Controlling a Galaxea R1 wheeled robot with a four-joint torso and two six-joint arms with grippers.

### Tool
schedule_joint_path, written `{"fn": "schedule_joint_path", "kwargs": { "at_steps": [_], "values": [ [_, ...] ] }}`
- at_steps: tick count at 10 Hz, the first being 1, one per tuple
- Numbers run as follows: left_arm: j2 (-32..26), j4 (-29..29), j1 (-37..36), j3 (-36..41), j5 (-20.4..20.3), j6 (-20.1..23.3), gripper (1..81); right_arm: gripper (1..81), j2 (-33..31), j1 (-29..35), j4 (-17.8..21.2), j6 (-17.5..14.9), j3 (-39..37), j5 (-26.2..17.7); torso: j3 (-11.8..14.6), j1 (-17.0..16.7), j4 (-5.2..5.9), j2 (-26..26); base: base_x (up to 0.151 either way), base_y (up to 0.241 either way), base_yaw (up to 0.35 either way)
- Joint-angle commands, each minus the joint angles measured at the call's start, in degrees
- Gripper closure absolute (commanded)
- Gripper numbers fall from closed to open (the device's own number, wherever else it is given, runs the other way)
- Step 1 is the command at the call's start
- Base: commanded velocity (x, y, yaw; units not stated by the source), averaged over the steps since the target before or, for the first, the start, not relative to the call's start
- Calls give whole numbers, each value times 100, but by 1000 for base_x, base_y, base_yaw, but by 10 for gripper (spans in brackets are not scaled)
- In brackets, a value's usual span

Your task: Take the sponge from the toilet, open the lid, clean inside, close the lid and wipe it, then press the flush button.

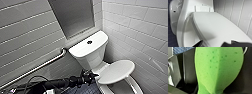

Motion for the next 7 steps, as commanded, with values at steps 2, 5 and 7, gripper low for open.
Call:
{"fn": "schedule_joint_path", "kwargs": {
  "at_steps": [2,5,7],
  "values": [
    [-1106,1120,67,-67,1027,103,10,811,-59,30,-114,47,31,-183,0,0,0,0,0,0,0],
    [-2032,2659,1500,-41,1574,260,10,811,-7,-13,-132,21,-259,-175,0,0,0,0,0,0,0],
    [-2085,3225,2415,-85,1600,630,10,811,54,-75,-132,21,-365,-183,0,0,0,0,0,0,0]
  ]
}}
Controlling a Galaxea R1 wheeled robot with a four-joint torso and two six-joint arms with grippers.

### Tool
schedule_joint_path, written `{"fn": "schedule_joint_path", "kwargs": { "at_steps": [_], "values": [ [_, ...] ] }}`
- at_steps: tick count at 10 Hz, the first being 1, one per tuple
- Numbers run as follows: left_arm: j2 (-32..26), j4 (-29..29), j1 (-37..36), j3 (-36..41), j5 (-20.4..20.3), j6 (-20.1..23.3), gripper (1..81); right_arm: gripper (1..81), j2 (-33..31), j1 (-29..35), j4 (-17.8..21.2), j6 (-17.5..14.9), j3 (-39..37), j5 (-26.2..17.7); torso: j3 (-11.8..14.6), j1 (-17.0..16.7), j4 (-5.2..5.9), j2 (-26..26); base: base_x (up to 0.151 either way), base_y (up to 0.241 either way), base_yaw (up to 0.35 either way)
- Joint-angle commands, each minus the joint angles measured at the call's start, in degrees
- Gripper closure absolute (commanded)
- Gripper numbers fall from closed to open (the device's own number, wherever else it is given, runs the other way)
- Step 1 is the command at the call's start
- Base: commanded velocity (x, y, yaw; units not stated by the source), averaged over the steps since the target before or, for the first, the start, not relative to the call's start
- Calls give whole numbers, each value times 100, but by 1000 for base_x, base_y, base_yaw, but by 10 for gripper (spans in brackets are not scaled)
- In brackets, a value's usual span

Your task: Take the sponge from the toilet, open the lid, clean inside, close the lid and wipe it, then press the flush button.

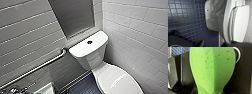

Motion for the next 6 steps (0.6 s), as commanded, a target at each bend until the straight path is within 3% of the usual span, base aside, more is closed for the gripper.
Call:
{"fn": "schedule_joint_path", "kwargs": {
  "at_steps": [1,2,3,5,6],
  "values": [
    [-549,1538,1085,93,648,643,10,811,49,-141,-107,24,-19,-210,0,0,0,0,0,0,0],
    [-470,1600,1348,-74,647,766,10,811,85,-133,-107,24,-28,-210,0,0,-135,0,0,0,0],
    [-390,1627,1517,-225,648,917,10,811,102,-124,-107,24,-19,-210,0,0,-496,0,0,0,0],
    [-249,1627,1754,-453,656,1224,10,811,102,-115,-134,24,7,-210,0,0,-711,-2,0,0,0],
    [-145,1644,1842,-575,656,1303,10,811,102,-115,-142,24,15,-210,2,0,-912,-2,0,0,0]
  ]
}}
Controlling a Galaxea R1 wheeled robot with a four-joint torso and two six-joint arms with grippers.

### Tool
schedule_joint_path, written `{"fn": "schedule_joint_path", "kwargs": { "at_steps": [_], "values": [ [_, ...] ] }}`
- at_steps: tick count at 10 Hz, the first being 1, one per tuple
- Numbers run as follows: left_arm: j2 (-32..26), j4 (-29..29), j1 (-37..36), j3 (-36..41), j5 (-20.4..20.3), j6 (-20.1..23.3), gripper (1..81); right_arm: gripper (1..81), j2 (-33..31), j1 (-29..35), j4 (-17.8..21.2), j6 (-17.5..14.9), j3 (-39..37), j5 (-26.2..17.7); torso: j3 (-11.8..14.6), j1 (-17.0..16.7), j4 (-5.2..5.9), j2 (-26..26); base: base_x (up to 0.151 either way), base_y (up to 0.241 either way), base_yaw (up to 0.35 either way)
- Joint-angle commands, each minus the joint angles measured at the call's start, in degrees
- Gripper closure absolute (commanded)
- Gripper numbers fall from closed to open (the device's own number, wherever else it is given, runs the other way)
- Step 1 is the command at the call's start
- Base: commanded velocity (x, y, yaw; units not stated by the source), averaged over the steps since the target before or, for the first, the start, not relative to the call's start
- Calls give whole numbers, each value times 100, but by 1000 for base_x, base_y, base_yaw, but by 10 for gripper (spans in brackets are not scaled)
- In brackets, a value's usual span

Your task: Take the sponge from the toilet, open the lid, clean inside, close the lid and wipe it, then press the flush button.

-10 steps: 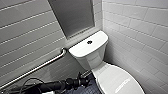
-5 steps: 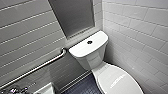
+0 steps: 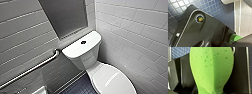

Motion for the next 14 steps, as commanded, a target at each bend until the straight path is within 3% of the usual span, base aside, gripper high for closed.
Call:
{"fn": "schedule_joint_path", "kwargs": {
  "at_steps": [1,2,3,4,5,6,7,10,12,14],
  "values": [
    [68,247,-29,-172,509,270,10,811,-13,-165,-145,24,55,-262,0,0,-526,0,0,0,0],
    [155,291,33,-285,517,270,10,811,-13,-156,-145,24,63,-263,229,0,-728,0,0,0,0],
    [209,301,94,-348,518,270,10,811,-13,-156,-145,24,63,-263,22,0,-363,0,0,0,0],
    [245,476,191,-366,518,279,10,811,-13,-157,-154,15,37,-263,72,0,-538,0,0,0,0],
    [297,773,366,-383,518,270,10,811,-4,-147,-145,15,28,-263,658,0,-811,-2,0,0,0],
    [376,907,490,-514,517,270,10,811,4,-147,-145,24,19,-263,689,0,-886,-2,0,0,0],
    [508,969,604,-734,518,270,10,811,13,-147,-145,24,-16,-263,212,0,-774,-2,0,0,0],
    [999,1100,806,-1533,518,270,10,811,276,-270,-102,59,-541,-386,383,-2,-803,-7,0,0,0],
    [1228,1100,851,-1877,526,270,10,811,295,-507,74,68,-657,-140,376,-2,-803,-9,0,0,0],
    [1317,1100,851,-1974,526,270,10,811,5,-903,180,-11,-543,528,376,-2,-803,-9,0,0,0]
  ]
}}
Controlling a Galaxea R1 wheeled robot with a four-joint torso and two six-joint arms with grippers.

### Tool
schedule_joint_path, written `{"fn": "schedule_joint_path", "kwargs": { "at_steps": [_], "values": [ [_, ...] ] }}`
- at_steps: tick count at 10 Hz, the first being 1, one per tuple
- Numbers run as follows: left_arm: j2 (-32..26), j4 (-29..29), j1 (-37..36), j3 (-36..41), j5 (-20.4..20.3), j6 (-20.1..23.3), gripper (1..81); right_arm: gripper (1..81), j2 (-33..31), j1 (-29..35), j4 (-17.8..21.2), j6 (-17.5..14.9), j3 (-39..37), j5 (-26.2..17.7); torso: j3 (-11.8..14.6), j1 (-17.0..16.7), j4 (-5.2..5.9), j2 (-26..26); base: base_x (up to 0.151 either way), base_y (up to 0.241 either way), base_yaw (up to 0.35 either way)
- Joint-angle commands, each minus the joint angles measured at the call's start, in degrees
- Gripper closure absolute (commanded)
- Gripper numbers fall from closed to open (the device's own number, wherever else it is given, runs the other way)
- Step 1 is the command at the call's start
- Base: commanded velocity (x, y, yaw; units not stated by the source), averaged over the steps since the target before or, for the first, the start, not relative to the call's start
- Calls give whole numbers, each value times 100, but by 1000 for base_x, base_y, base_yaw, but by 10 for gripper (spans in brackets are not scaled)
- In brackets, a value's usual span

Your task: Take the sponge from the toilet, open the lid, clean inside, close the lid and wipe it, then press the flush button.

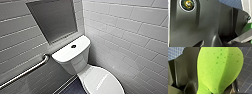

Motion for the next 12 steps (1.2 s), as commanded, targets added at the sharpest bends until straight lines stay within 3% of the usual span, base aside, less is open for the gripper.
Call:
{"fn": "schedule_joint_path", "kwargs": {
  "at_steps": [1,2,3,4,6,7,8,10,12],
  "values": [
    [-71,19,-62,3,551,16,10,811,-488,-582,344,-113,131,460,0,0,0,0,0,0,0],
    [-71,19,-62,3,551,16,10,811,-612,-547,-41,-25,131,397,0,0,0,0,0,0,0],
    [-62,19,-54,3,551,16,10,811,-822,-538,-753,265,245,713,0,0,0,0,0,0,0],
    [-36,10,-54,3,551,16,10,811,-1033,-582,-1096,731,342,1425,0,0,0,0,0,0,0],
    [-1,10,-53,3,551,16,10,811,-1236,-617,-1176,836,149,2533,0,0,0,0,0,0,0],
    [-1,10,-53,-6,542,16,10,811,-1280,-757,-982,915,17,2911,0,0,0,0,0,0,0],
    [8,10,-45,-6,542,16,10,811,-1323,-959,-525,1038,-150,3113,0,0,-2,0,0,0,0],
    [52,19,-54,-15,542,16,10,811,-1165,-1022,-130,1056,-458,2779,0,0,0,0,0,0,0],
    [96,1,-45,-198,542,7,10,811,-753,-1039,125,890,-747,1561,0,0,-2,0,0,0,0]
  ]
}}
